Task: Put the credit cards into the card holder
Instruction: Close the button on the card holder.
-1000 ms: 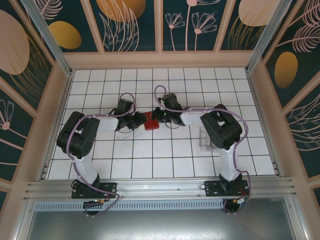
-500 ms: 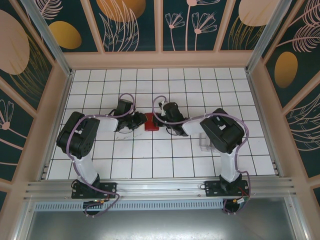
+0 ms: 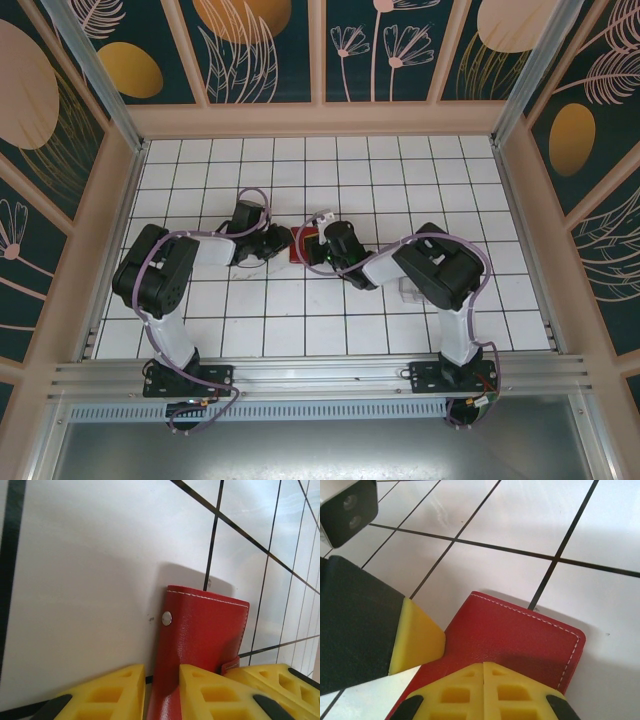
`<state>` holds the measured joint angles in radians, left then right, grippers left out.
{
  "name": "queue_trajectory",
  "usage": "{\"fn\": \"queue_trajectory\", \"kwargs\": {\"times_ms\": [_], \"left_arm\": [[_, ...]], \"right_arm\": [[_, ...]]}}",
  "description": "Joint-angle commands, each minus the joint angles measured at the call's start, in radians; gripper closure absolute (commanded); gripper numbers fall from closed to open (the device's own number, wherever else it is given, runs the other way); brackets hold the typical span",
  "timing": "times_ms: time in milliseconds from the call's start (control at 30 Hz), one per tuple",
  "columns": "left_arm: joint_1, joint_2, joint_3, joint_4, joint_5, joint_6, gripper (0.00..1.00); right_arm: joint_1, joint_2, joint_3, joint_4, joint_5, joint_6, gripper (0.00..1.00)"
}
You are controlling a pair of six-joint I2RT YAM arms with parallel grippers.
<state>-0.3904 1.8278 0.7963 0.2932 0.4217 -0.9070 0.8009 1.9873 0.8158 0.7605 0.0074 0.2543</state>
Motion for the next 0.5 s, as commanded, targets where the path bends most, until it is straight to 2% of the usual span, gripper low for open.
{"fn": "queue_trajectory", "kwargs": {"times_ms": [0, 167, 233, 333, 467], "left_arm": [[0.025, -0.002, -0.050, -0.032, 0.002, -0.017, 0.74], [0.096, -0.108, -0.075, -0.069, -0.018, 0.016, 0.73], [0.119, -0.177, -0.074, -0.097, -0.044, 0.041, 0.67], [0.136, -0.235, -0.051, -0.147, -0.090, 0.093, 0.55], [0.140, -0.301, -0.010, -0.189, -0.158, 0.131, 0.46]], "right_arm": [[0.015, 0.112, -0.087, -0.209, 0.015, -0.084, 1.00], [0.004, 0.104, -0.072, -0.231, -0.045, -0.074, 1.00], [0.001, 0.053, -0.047, -0.262, -0.048, -0.068, 1.00], [0.001, -0.047, 0.024, -0.340, -0.047, -0.068, 0.88], [-0.002, -0.184, 0.110, -0.387, -0.019, -0.074, 0.66]]}}
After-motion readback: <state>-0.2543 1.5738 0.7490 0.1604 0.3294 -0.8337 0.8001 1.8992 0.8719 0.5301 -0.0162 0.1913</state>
